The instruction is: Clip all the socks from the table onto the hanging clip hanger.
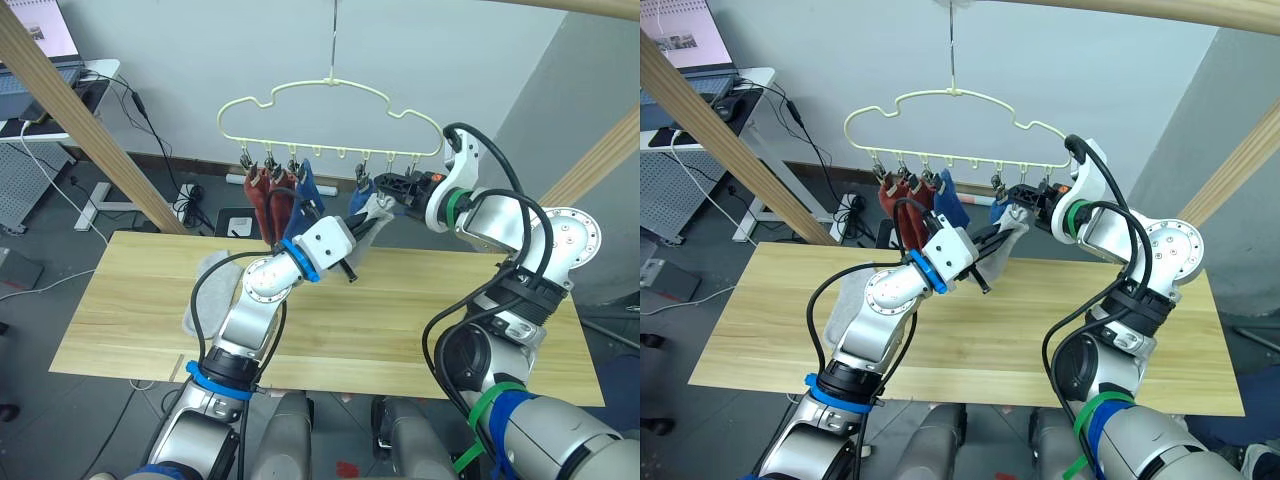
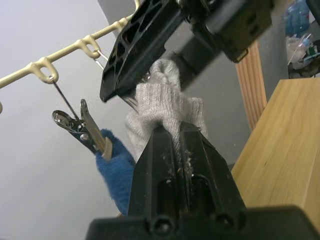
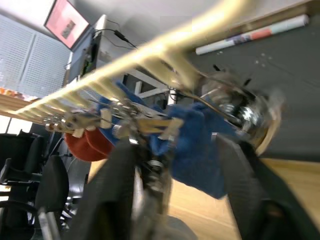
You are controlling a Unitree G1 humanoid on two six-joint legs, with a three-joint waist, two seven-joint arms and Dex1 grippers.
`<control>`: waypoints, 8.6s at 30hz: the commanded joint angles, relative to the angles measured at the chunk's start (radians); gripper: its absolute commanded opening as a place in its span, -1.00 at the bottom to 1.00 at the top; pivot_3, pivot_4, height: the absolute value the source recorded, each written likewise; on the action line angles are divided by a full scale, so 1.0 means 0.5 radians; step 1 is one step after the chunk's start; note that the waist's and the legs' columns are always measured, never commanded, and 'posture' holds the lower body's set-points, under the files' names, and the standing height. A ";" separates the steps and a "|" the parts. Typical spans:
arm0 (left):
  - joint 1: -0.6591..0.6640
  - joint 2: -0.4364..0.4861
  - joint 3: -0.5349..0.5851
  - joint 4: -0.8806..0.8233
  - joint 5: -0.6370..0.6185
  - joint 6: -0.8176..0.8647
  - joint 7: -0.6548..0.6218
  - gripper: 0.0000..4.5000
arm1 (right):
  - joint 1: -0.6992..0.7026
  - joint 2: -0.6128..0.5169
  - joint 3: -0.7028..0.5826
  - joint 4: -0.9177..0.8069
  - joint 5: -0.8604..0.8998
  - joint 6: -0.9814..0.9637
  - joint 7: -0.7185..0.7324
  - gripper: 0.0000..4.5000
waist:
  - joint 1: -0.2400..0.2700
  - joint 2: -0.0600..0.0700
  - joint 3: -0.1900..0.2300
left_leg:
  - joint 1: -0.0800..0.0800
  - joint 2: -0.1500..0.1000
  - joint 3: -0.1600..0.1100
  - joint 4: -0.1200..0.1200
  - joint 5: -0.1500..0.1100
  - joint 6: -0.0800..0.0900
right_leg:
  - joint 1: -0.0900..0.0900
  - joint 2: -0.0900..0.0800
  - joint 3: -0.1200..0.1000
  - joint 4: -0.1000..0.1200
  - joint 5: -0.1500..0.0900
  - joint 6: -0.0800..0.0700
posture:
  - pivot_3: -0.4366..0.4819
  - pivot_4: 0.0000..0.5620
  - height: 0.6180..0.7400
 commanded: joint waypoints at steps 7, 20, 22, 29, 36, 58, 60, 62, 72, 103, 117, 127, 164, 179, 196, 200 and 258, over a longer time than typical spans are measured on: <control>0.001 -0.174 0.012 -0.056 -0.304 0.300 -0.088 -0.89 | 0.018 -0.007 -0.318 -0.270 0.700 0.015 -0.006 1.00 | -0.044 0.001 0.001 | -0.001 0.000 0.000 0.000 0.000 0.000 | 0.000 0.000 0.000 0.000 0.000 0.000 | 0.24 0.02 1.00; 0.200 -0.105 0.257 -0.249 -0.821 1.235 -0.107 0.77 | 1.004 -0.537 0.579 -0.996 0.492 -0.506 0.213 1.00 | -0.127 0.006 0.004 | 0.001 0.002 0.000 0.000 0.000 0.001 | 0.000 0.002 0.000 0.004 -0.008 0.012 | 0.23 0.04 1.00; 0.257 -0.028 0.258 -0.363 -0.658 1.214 0.054 0.91 | 1.200 -0.674 0.876 -1.055 0.199 -0.812 0.242 1.00 | -0.128 0.006 0.005 | 0.000 0.002 0.001 0.000 0.000 0.001 | -0.001 0.001 0.001 0.003 -0.008 0.012 | 0.24 0.05 1.00; 0.352 0.253 0.467 -0.768 -0.896 1.364 -0.074 0.94 | 1.463 -0.816 1.355 -1.014 -0.505 -1.566 0.192 0.73 | -0.121 0.006 0.006 | 0.001 0.003 0.002 0.002 0.003 0.001 | -0.001 0.001 0.002 0.000 -0.009 0.015 | 0.32 0.07 1.00; 0.375 0.456 0.727 -1.132 -1.304 1.536 -0.157 0.94 | 1.436 -0.615 1.595 -0.982 -0.828 -1.931 0.131 0.19 | -0.090 0.005 0.006 | 0.000 0.004 0.001 -0.001 0.003 0.001 | 0.000 0.001 0.001 -0.005 -0.010 0.014 | 0.39 0.04 1.00; 0.426 0.611 0.767 -1.350 -1.597 1.565 -0.035 0.94 | 0.991 -0.170 1.585 -0.258 -1.300 -2.311 -0.048 -0.09 | -0.029 0.005 0.006 | -0.001 0.003 0.000 -0.002 0.006 -0.004 | 0.001 -0.001 0.000 -0.007 -0.009 0.014 | 0.48 -0.02 1.00; 0.427 0.617 0.765 -1.352 -1.606 1.560 -0.031 0.94 | 0.959 -0.164 1.570 -0.215 -1.312 -2.325 -0.044 -0.09 | -0.029 0.005 0.006 | 0.000 0.003 0.000 -0.002 0.006 -0.004 | 0.001 -0.001 0.001 -0.006 -0.009 0.013 | 0.48 -0.02 1.00; 0.422 0.620 0.764 -1.355 -1.615 1.561 -0.024 0.94 | 0.930 -0.155 1.556 -0.172 -1.319 -2.343 -0.046 -0.09 | -0.029 0.005 0.006 | 0.000 0.003 0.000 -0.002 0.006 -0.004 | 0.001 -0.001 0.001 -0.006 -0.009 0.013 | 0.48 -0.02 1.00; 0.443 0.624 0.761 -1.366 -1.608 1.541 -0.023 0.94 | 0.818 -0.072 1.527 -0.040 -1.319 -2.418 -0.028 -0.09 | -0.028 0.006 0.006 | -0.001 0.003 0.000 -0.002 0.006 -0.004 | 0.000 -0.001 0.000 -0.005 -0.009 0.013 | 0.53 -0.02 1.00; 0.440 0.643 0.734 -1.445 -1.670 1.503 0.052 0.94 | 0.667 0.019 1.457 0.139 -1.297 -2.454 0.004 -0.09 | 0.017 0.006 0.006 | 0.000 0.003 0.000 -0.001 0.006 -0.005 | 0.000 -0.001 0.000 -0.001 -0.007 0.009 | 0.58 -0.03 1.00; 0.430 0.645 0.732 -1.457 -1.687 1.493 0.079 0.94 | 0.632 0.020 1.460 0.174 -1.295 -2.485 0.012 -0.09 | 0.022 0.006 0.006 | 0.000 0.003 0.000 -0.001 0.006 -0.005 | 0.000 -0.001 0.000 -0.001 -0.006 0.009 | 0.59 -0.03 1.00; 0.419 0.649 0.699 -1.455 -1.672 1.482 0.084 0.94 | 0.654 0.019 1.441 0.196 -1.270 -2.473 0.019 -1.00 | 0.023 0.006 0.006 | 0.000 0.003 0.000 -0.001 0.006 -0.005 | 0.000 -0.001 0.000 -0.001 -0.004 0.004 | 0.59 -0.01 1.00; 0.000 0.542 0.703 1.311 -0.467 0.872 0.327 0.94 | 0.780 -0.516 1.233 -0.307 -0.921 -1.505 0.511 -1.00 | 0.051 0.005 0.008 | 0.002 0.002 0.000 -0.001 0.007 -0.003 | 0.003 -0.002 -0.004 0.003 -0.012 0.009 | 0.37 0.20 1.00; 0.250 0.556 0.584 0.955 -0.352 0.883 0.168 -0.52 | 0.716 -0.644 1.228 -0.214 -0.885 -1.511 0.586 -1.00 | 0.044 0.006 0.008 | 0.003 0.002 0.002 -0.001 0.007 -0.002 | 0.004 -0.006 -0.004 0.002 -0.012 0.008 | 0.39 0.21 1.00; 0.610 0.221 0.224 -0.525 -0.586 0.964 -0.091 -0.98 | 0.322 -0.707 0.642 -0.040 -0.406 -0.448 0.669 -1.00 | 0.076 0.004 0.012 | -0.004 0.004 0.002 -0.001 0.008 -0.001 | 0.006 -0.012 -0.005 -0.006 -0.012 0.005 | 0.40 0.15 1.00; 0.498 0.140 0.012 -0.657 -0.419 0.843 -0.022 -0.98 | 0.055 -0.539 0.296 0.004 -0.419 -0.047 0.535 -1.00 | 0.068 0.005 0.012 | -0.004 0.003 0.006 -0.004 0.008 0.000 | 0.005 -0.011 -0.006 -0.007 -0.011 0.000 | 0.33 0.14 1.00; 0.078 -0.571 0.011 -0.307 -0.520 1.209 0.212 -0.17 | 0.532 -0.566 0.064 -0.545 0.584 -0.178 0.296 1.00 | -0.056 0.008 0.009 | -0.005 0.003 0.009 -0.007 0.008 0.001 | 0.001 -0.008 -0.010 0.000 -0.013 0.003 | 0.20 -0.08 1.00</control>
